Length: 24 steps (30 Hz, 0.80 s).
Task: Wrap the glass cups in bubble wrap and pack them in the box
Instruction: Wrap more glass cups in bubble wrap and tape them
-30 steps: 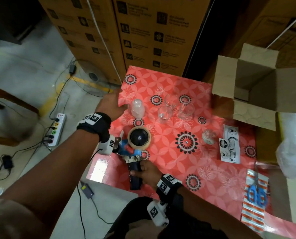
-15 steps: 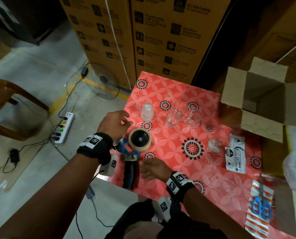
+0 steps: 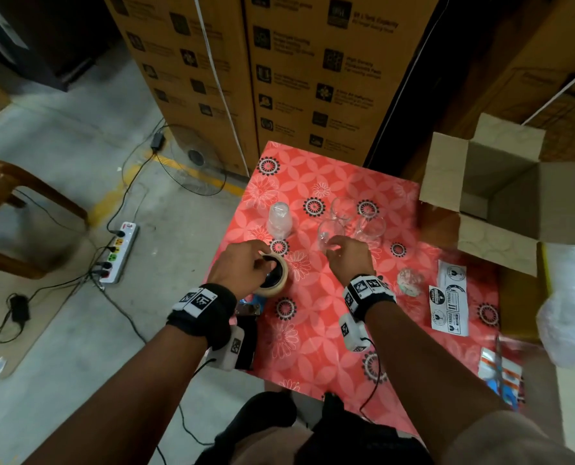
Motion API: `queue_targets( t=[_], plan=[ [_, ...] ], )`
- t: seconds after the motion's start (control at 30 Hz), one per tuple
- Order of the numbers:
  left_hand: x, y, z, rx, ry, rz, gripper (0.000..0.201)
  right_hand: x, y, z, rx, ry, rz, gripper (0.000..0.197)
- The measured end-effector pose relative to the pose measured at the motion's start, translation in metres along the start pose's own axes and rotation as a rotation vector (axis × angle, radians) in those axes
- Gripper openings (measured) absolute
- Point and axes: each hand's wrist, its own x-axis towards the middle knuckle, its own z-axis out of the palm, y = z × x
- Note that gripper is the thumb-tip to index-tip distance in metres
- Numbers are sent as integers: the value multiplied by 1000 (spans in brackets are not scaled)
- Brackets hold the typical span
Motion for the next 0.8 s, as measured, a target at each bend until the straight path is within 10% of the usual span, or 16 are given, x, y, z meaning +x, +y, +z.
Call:
queue_targets(
  t=[0.3,0.53,0.8],
  plan=[
    [-12,52,45,-65,-135,187,19,-71,41,-23,13,134,-25,22],
    [-37,105,125,-205,-422,278,66,-161,93,-43,145,5,105,16],
    [-60,137,159,-18,-469,293,73,-183,117,-49,209,7,57,30]
  ],
)
